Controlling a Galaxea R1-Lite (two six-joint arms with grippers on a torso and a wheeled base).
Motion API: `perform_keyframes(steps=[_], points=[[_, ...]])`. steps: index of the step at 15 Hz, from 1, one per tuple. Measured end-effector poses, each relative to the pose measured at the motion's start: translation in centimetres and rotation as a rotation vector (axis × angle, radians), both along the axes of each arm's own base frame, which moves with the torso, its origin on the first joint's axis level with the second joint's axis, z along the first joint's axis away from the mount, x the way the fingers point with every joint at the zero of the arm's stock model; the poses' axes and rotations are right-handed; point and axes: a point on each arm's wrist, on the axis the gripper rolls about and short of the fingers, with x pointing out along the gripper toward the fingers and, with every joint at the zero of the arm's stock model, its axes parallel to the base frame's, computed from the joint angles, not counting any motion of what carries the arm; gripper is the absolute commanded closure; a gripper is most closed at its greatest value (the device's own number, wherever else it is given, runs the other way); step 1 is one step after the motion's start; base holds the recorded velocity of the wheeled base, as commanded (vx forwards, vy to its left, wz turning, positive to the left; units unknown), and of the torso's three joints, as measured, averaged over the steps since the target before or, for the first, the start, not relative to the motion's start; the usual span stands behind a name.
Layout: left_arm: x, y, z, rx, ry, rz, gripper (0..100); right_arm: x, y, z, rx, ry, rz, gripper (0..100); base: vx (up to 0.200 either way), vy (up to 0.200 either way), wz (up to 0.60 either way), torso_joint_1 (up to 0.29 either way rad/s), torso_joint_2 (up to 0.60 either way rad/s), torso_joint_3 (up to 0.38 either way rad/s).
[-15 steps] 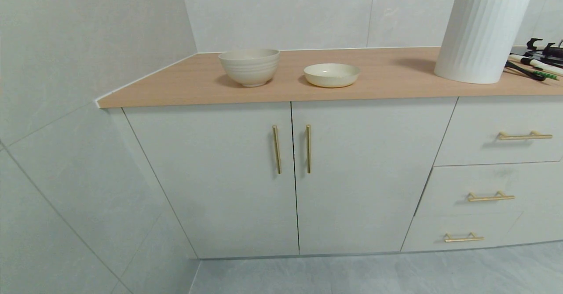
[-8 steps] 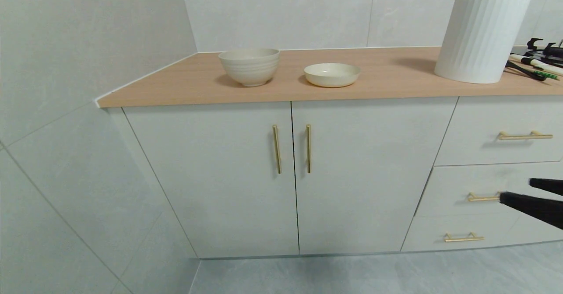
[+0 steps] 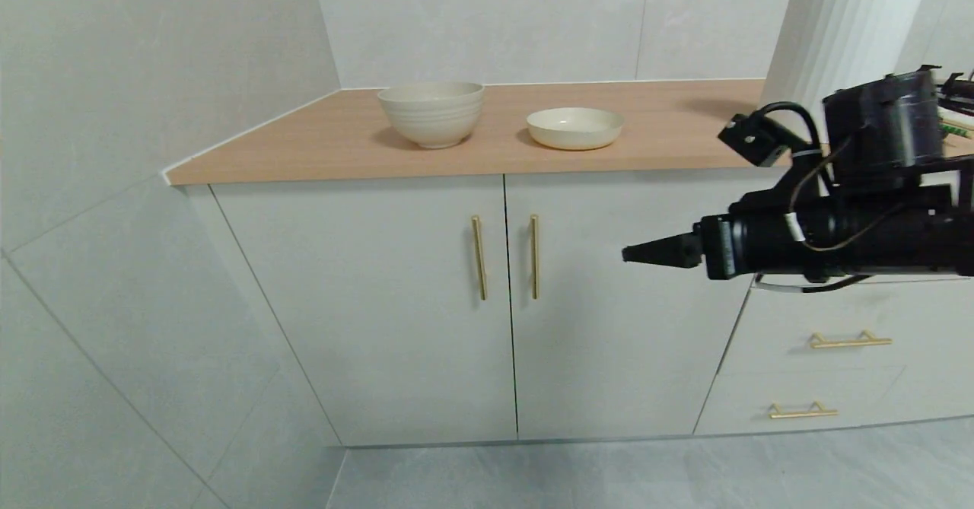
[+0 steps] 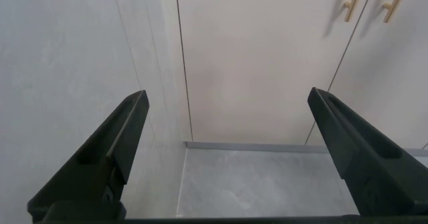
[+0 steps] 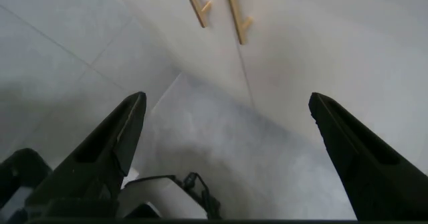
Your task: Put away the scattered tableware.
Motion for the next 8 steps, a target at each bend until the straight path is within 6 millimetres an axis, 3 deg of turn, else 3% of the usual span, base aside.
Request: perform_keyframes(steps=[5,8], points=[[0.0,0.0,0.0,0.0,0.0,0.0,0,5.4,5.6,-3.9,0.16,0.0,0.012,0,0.0,0.0,0.0,0.0,0.0,0.0],[0.0,0.0,0.0,0.0,0.0,0.0,0,7.7,7.5,-6.9,0.193,0.012,0.011,0,0.0,0.0,0.0,0.0,0.0,0.0]])
